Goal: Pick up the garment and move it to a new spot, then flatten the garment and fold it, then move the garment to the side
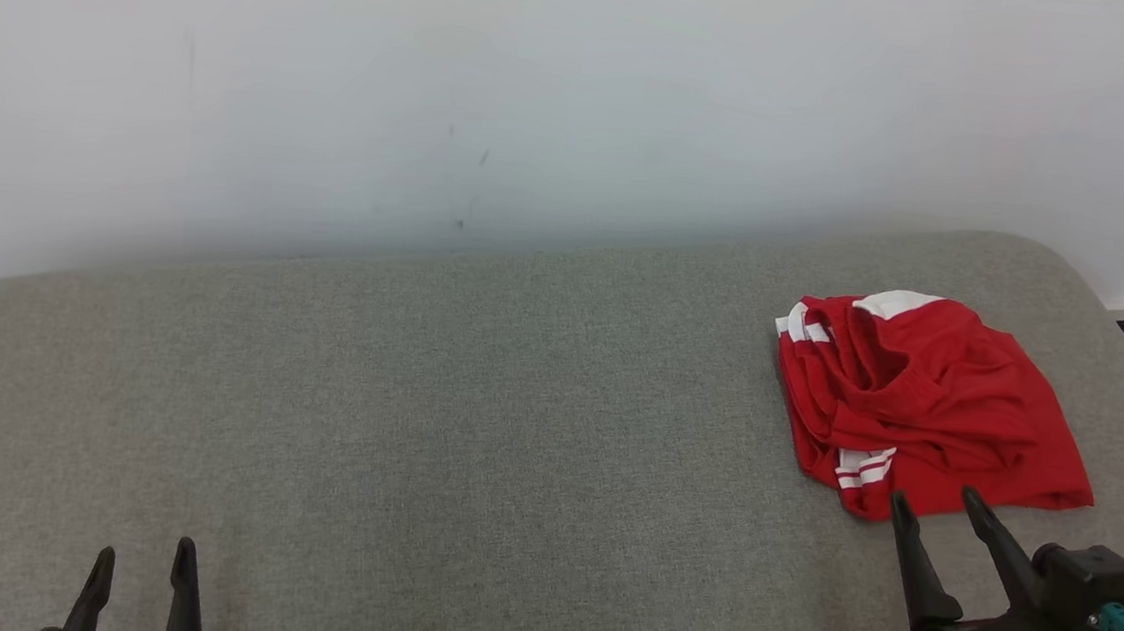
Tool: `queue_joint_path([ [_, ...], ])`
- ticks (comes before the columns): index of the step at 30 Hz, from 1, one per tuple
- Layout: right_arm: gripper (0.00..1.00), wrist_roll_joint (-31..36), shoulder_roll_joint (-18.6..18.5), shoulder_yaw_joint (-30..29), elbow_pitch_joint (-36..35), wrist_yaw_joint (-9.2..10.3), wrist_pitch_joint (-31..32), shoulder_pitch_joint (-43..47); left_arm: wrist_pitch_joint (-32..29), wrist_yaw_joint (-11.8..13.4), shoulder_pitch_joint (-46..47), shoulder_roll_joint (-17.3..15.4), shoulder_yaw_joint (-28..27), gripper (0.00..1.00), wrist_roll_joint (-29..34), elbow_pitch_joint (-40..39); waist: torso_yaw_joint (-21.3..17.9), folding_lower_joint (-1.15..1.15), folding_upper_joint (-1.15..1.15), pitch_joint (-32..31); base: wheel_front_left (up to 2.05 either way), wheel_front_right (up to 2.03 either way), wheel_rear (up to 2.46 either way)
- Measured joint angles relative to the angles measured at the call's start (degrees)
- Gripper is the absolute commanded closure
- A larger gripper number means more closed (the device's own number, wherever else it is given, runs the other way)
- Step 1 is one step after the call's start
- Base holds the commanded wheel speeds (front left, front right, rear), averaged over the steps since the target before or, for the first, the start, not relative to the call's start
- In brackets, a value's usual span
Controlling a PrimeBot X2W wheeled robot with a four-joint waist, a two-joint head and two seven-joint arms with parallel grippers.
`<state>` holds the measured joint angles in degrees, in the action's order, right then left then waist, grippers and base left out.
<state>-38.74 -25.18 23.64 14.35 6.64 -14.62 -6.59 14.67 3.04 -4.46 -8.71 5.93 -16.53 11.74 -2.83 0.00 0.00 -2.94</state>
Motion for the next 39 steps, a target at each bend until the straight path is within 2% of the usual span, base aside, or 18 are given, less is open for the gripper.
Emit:
queue_joint_path([
  [14,0.00,5.3,1.8,-6.6,-3.2,0.44,0.0,3.1,0.0,-0.6,0.4,0.0,0.5,0.00,1.0,-1.1,1.0,0.00,0.00,0.8,0.00,0.00,0.00],
  [35,0.00,10.2,5.2,-9.4,-4.7,0.48,0.0,4.5,0.0,-2.1,0.4,0.3,0.9,0.00,1.8,-1.1,2.6,0.00,0.00,0.5,0.00,0.00,0.00],
  [36,1.00,10.4,5.3,-9.4,-4.7,0.47,0.0,4.8,0.0,-2.4,0.4,0.3,1.1,1.00,1.9,-1.1,2.6,0.00,0.00,0.4,0.00,0.00,0.00],
  [39,1.00,10.5,6.1,-8.8,-3.3,0.43,0.0,5.7,0.0,-2.6,-0.3,0.9,1.4,1.00,1.8,0.2,2.6,0.00,0.00,0.4,0.00,0.00,0.00],
])
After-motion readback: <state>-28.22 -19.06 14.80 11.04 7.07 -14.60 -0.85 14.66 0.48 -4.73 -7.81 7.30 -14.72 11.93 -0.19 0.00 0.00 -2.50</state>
